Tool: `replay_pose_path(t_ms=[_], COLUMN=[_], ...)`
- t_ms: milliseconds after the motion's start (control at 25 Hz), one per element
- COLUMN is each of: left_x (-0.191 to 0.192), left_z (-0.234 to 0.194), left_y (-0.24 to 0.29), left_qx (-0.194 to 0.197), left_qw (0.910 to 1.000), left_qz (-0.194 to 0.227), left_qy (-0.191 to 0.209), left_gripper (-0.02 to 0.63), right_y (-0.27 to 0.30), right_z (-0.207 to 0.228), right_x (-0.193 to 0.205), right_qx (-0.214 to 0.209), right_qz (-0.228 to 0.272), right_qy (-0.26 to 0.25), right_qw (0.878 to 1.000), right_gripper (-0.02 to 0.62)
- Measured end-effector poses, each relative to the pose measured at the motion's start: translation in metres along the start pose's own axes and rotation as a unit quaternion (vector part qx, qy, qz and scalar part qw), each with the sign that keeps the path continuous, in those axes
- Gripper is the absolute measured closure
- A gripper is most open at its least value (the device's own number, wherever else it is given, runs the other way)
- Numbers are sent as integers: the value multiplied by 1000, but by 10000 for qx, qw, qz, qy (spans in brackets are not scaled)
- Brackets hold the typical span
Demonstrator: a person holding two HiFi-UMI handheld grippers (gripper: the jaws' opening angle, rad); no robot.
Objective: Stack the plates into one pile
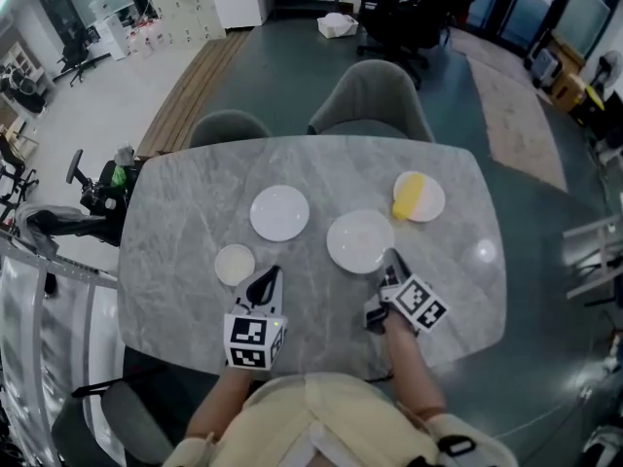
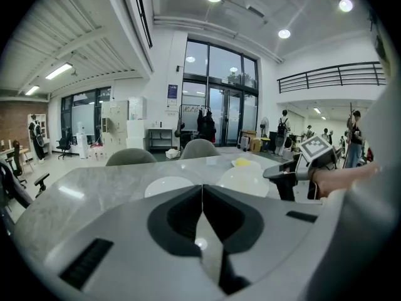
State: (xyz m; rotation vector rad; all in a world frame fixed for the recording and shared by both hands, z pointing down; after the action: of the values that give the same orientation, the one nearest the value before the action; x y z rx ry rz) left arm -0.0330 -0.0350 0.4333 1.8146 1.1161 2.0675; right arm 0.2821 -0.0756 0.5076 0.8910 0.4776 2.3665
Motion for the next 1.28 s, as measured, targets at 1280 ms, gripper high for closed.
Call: replay_pose_path(t_ms=[1280], left_x=[27], left_z=[-33], left_y=[-54], left_qx=[-403], left_qw=[9978], left_qz=[28], left_qy=[-533], left_gripper=[603], right_y=[-3], right_z=[-37], right_x=[15], right_qx=[620], right_qz=[-286], right_qy=[-2033], right_qw=[9767], right_gripper=[480])
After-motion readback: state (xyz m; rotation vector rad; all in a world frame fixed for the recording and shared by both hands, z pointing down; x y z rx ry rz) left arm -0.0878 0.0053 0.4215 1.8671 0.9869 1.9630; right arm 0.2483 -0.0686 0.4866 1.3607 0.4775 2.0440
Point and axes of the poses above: the fingertips, and each gripper's own axes: y forward along the fingers, z to its right, x out of its underside, the point moved 9 cm from there along -y, backward along the fingers, and after that the axes turned 12 degrees about -z, right-handed, at the moved point
